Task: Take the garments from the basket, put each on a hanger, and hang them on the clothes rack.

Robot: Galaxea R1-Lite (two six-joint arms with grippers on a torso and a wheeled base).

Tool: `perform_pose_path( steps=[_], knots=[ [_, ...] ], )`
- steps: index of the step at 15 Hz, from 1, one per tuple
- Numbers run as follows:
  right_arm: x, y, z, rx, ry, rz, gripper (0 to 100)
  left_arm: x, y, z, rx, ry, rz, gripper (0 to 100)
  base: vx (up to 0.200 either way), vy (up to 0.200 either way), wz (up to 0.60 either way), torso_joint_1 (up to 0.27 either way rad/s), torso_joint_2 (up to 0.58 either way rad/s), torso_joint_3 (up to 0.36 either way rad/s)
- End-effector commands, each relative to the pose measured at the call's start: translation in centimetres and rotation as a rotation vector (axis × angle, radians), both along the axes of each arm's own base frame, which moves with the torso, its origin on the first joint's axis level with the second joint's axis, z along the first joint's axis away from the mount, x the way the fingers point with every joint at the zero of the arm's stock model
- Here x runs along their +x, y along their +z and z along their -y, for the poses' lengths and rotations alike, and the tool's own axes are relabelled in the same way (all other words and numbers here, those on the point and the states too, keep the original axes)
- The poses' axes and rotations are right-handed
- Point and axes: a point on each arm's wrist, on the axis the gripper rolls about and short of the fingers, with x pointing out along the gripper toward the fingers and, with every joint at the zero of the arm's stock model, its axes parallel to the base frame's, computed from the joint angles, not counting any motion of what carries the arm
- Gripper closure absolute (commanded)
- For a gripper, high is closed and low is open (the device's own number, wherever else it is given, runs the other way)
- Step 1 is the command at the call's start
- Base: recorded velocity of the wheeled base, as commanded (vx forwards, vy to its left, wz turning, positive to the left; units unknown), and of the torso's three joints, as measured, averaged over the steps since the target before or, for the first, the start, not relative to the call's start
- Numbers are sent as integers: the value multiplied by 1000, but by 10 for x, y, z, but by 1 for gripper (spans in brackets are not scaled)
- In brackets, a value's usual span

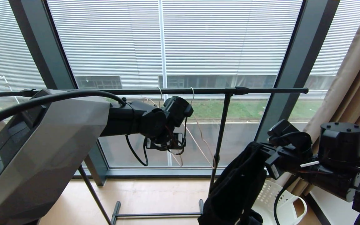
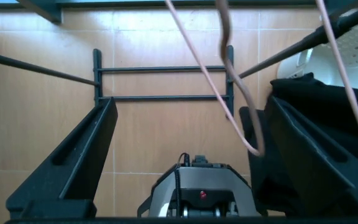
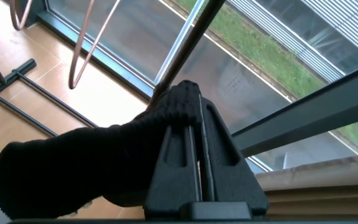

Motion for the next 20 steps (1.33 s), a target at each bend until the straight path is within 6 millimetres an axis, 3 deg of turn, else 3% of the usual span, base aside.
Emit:
perform_pose_path(
  steps=[1,20],
  knots=[
    [0,-1,-2,-2,9,-6,100,1,3,-4,10,21,15,0,0,0,0,0,0,0],
    [-2,-5,-6,-10,20,-18,100,19,-3,-9,14,61,33,0,0,0,0,0,0,0]
  ],
)
